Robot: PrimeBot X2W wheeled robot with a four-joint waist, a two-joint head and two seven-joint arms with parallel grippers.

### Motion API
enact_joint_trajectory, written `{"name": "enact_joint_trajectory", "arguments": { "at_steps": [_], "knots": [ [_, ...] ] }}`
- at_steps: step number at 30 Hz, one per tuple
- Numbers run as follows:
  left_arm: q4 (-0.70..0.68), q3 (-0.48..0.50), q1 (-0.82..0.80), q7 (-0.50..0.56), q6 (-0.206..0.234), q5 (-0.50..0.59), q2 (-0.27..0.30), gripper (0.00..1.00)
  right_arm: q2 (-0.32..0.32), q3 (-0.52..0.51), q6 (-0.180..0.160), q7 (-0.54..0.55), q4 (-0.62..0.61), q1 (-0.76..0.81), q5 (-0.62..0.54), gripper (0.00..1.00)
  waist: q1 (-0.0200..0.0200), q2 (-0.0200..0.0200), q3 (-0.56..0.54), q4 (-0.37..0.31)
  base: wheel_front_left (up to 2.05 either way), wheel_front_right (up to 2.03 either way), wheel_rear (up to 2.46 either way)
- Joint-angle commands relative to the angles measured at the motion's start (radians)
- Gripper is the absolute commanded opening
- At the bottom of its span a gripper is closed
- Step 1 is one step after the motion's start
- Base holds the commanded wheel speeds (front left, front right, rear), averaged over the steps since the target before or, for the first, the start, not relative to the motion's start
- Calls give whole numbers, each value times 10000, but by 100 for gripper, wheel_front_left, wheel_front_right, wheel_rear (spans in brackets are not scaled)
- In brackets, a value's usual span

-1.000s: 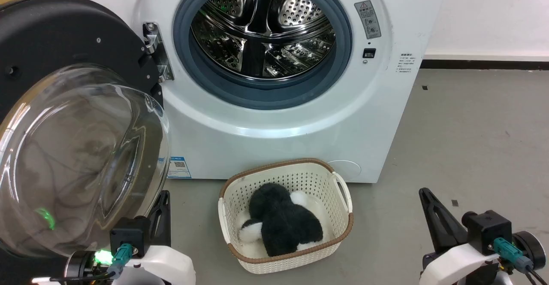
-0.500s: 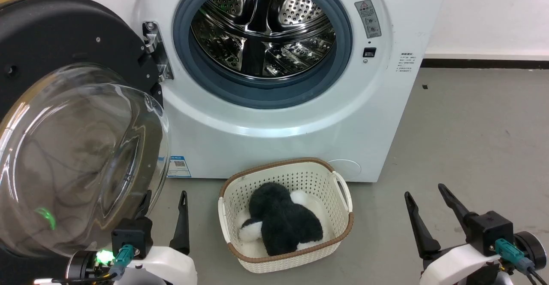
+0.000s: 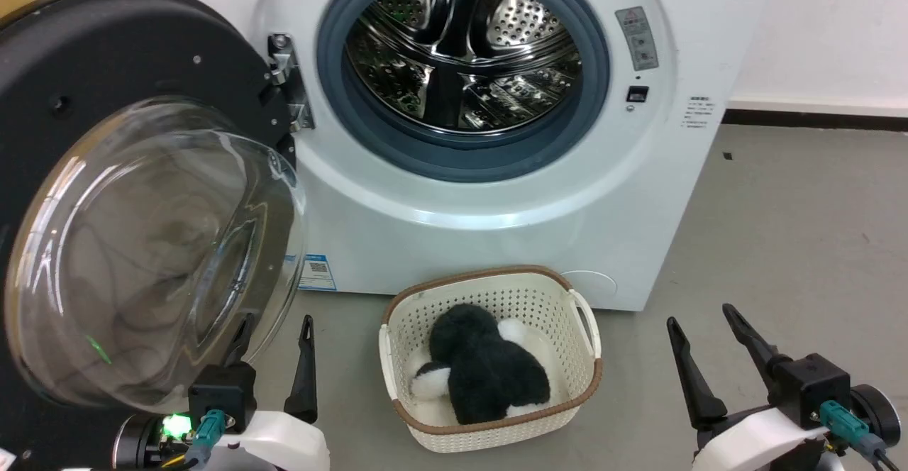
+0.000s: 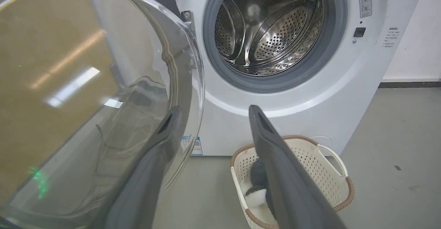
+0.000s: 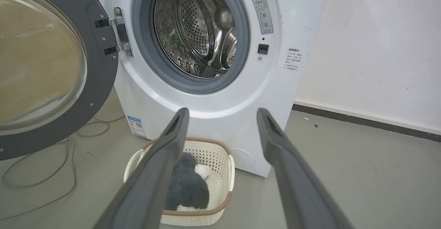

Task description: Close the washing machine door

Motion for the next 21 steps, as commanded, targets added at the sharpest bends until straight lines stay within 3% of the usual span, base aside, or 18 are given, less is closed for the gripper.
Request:
{"name": "enact_joint_trajectory", "arguments": {
  "at_steps": [1,21],
  "knots": [
    [32,-35,114,-107,72,52,52,100,10,40,1,-110,36,139,87,100,0,0,-26,107,0,0,0],
    [-96,-172,403,-567,399,13,205,100,19,364,2,-570,183,167,259,100,0,0,-122,1379,0,0,0]
  ]
}}
